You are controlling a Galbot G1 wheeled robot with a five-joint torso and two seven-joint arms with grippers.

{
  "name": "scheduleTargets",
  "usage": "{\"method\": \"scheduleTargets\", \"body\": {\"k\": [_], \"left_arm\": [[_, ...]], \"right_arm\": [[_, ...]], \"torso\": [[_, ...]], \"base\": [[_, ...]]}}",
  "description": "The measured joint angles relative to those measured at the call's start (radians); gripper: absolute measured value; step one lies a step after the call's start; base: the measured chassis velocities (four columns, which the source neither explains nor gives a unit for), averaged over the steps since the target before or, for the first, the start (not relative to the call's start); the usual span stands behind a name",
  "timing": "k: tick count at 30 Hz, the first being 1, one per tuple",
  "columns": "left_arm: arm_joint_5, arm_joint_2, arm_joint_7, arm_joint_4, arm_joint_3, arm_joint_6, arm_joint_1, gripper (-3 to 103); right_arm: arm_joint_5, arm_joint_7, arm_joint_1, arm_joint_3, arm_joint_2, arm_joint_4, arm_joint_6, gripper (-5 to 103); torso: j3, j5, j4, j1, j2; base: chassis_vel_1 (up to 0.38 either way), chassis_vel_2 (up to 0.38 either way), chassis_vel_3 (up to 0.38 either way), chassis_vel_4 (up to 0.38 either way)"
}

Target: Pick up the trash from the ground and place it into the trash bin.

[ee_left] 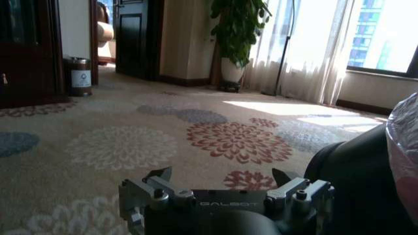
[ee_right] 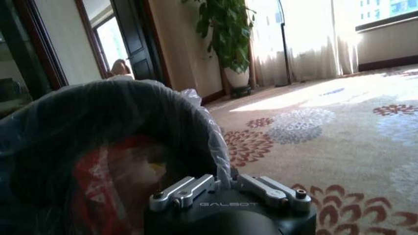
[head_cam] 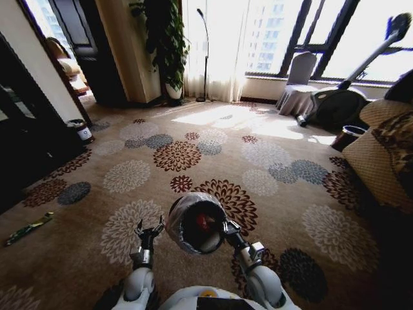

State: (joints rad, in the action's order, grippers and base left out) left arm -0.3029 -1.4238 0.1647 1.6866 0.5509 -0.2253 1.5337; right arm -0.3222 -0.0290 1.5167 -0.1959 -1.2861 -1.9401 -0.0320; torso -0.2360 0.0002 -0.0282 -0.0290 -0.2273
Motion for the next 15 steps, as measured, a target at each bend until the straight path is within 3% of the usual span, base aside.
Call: {"method": "scheduleTargets", "body": {"k": [8, 15], "left_arm": [[-0.008, 0.007, 0.003, -0.013, 0.006, -0.007, -0.001, 100], [-0.008, 0.005, 0.004, -0.012, 0.003, -0.006, -0.003, 100]], "right_arm": [[0.001, -0.002, 0.003, 0.003, -0.005, 0.005, -0.002, 1], [0.002, -0.002, 0.002, 0.003, -0.003, 0.006, -0.004, 1]], "torso": [[0.0, -0.0004, -0.0003, 0.0, 0.0], [0.0, -0.0007, -0.0001, 0.0, 0.0]], "base": [[0.175, 0.136, -0.152, -0.132], [0.256, 0.268, -0.276, -0.281]]}}
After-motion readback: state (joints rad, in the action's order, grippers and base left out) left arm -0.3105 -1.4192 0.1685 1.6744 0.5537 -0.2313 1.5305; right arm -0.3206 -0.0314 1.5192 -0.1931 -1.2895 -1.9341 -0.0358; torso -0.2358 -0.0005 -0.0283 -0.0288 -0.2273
